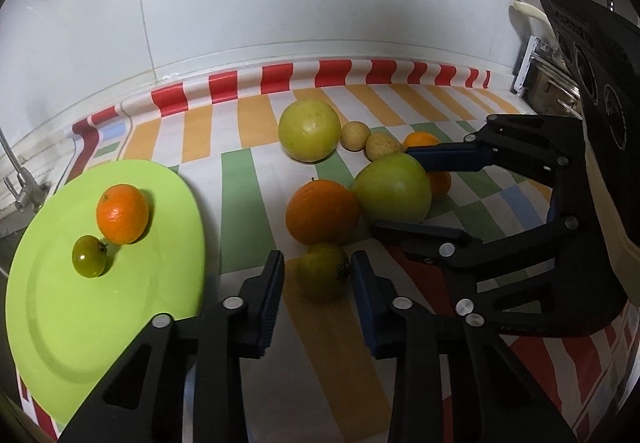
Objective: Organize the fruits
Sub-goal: 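Grasp a green tomato with the left gripper while the right grasps the large green fruit, then carry the green tomato and large green fruit onto the green plate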
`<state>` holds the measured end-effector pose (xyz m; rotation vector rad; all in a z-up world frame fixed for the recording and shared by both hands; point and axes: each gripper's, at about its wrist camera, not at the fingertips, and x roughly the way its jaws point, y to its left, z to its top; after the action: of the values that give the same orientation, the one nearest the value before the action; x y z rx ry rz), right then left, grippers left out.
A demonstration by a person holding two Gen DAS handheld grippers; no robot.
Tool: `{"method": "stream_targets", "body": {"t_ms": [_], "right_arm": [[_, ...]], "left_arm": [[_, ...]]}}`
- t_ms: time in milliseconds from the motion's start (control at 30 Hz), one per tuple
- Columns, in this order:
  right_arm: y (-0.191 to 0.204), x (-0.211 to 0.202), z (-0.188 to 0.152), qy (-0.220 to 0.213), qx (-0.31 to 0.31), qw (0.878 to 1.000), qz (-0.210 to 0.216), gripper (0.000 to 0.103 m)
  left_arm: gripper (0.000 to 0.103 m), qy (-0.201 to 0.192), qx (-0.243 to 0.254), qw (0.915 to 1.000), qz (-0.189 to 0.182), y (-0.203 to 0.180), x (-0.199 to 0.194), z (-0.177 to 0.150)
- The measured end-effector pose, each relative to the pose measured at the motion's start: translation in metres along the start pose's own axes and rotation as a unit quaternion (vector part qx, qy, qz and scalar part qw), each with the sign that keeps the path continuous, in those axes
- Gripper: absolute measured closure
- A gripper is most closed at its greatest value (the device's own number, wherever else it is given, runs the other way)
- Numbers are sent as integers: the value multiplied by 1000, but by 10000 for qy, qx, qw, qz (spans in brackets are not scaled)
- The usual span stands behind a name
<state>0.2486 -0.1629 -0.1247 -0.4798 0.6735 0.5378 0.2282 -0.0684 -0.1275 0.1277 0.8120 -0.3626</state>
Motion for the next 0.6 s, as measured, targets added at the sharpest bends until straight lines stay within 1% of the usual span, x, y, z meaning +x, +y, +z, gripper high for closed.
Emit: {"method": "stream_targets", "body": {"t_ms": [33,200,600], "right_arm": [[1,1,0,6,-18,10000,-9,51],[3,0,-1,-10,4,10000,-67,51],[6,-27,-2,-202,714,9972,-122,51]], "left_arm": [[75,13,4,10000,-20,-1,1,0],[75,-47,-75,10000,36,1,-7,0],[75,-335,-363,9984,274,13,-44,-3]]}}
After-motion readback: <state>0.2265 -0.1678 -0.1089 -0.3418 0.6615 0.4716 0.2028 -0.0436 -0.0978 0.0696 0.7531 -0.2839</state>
